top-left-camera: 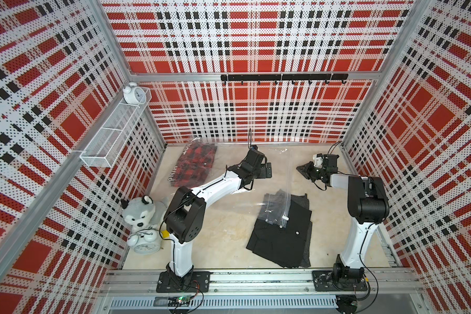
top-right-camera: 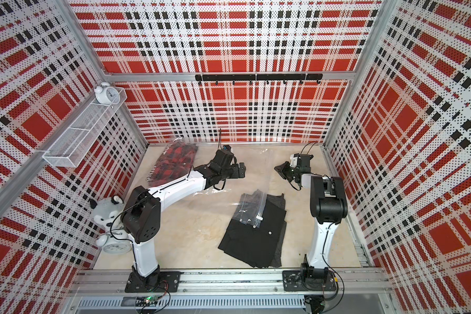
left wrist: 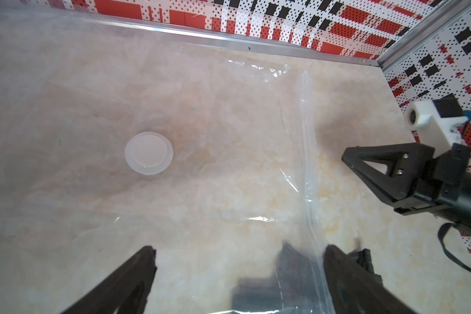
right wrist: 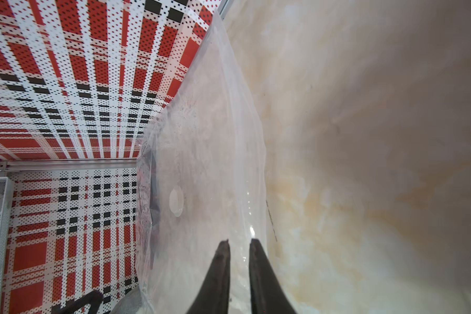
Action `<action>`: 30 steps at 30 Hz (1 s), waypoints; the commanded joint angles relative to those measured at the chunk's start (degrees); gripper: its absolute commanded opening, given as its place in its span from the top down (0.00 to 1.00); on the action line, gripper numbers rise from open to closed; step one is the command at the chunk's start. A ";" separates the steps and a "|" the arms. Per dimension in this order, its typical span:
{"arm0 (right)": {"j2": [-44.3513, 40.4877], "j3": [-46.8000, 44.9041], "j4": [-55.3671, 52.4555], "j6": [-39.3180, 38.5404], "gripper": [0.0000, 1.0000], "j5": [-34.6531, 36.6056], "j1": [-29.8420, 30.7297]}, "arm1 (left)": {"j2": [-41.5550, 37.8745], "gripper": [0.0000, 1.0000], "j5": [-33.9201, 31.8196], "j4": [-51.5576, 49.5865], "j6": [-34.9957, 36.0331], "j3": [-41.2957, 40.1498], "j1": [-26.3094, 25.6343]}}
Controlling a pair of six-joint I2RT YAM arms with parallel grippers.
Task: Place the folded shirt into the vacuum bag
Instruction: Open the vacuum bag at the center of the board.
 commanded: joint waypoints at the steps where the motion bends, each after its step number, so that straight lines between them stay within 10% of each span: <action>1: 3.62 2.52 -2.93 -1.71 0.80 0.39 0.61 | 0.36 0.01 0.70 2.19 -0.36 -0.87 0.94; 17: 10.48 8.57 -5.50 -2.00 0.76 0.12 3.31 | 0.93 0.02 2.08 3.31 -0.23 -1.61 2.36; 30: 7.28 -1.48 -5.80 -6.48 0.44 -2.18 6.68 | 2.85 0.02 2.26 2.65 1.02 0.99 -1.60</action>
